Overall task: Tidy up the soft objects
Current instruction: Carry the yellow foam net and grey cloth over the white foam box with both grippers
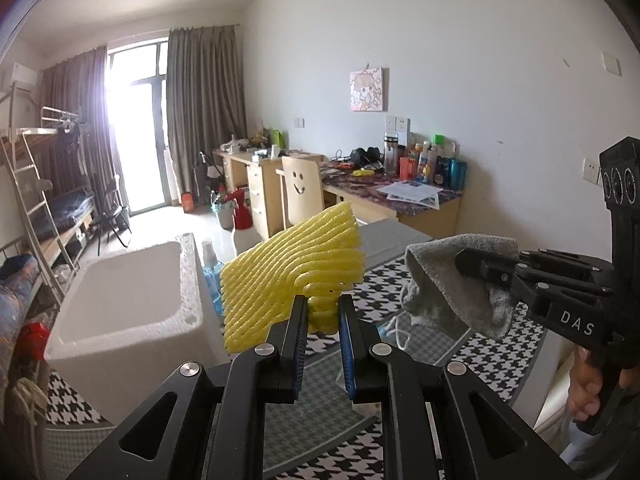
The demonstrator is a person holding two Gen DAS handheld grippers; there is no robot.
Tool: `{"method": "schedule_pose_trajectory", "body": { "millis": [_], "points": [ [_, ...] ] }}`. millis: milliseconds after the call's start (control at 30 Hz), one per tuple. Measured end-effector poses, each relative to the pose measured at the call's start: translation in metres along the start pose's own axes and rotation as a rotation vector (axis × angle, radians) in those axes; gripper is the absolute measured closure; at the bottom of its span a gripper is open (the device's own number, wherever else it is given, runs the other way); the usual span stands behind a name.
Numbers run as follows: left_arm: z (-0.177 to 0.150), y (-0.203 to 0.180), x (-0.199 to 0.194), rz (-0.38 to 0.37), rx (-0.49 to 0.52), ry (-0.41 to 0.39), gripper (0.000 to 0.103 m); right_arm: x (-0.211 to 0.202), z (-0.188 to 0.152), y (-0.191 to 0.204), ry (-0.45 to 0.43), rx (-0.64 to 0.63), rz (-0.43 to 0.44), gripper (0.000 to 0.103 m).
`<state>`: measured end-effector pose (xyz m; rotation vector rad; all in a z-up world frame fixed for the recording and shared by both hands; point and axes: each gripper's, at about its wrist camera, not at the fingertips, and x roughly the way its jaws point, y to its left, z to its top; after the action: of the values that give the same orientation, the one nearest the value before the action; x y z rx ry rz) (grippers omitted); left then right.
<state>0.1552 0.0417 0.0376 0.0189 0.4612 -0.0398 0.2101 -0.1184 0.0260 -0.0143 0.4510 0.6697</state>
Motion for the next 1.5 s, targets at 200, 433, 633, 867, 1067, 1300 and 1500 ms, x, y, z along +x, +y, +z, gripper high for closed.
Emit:
{"method": "schedule_pose_trajectory", "body": {
  "millis": [200,433,633,867,1067,1300,1500],
  "points": [
    [0.007,0.006,0.002,0.009,-0.004,-0.007,0.087,0.007,0.010,0.005,-0.006,-0.010,0.007,0.094],
    [0.014,0.011,0.006,0.019,-0.004,-0.017,0.087,0.014,0.022,0.009,-0.012,-0.018,0.012,0.094],
    [0.022,0.018,0.011,0.029,-0.010,-0.021,0.087,0.020,0.029,0.012,-0.013,-0.026,0.014,0.094],
    [0.030,0.023,0.014,0.040,-0.010,-0.029,0.087,0.026,0.037,0.015,-0.015,-0.031,0.015,0.094],
    [0.036,0.030,0.014,0.062,-0.016,-0.041,0.087,0.031,0.046,0.022,-0.018,-0.040,0.023,0.094],
    [0.044,0.040,0.013,0.105,-0.026,-0.055,0.087,0.035,0.055,0.033,-0.025,-0.061,0.045,0.094],
    [0.048,0.051,0.010,0.134,-0.040,-0.066,0.087,0.040,0.062,0.041,-0.028,-0.077,0.064,0.094]
  ]
}}
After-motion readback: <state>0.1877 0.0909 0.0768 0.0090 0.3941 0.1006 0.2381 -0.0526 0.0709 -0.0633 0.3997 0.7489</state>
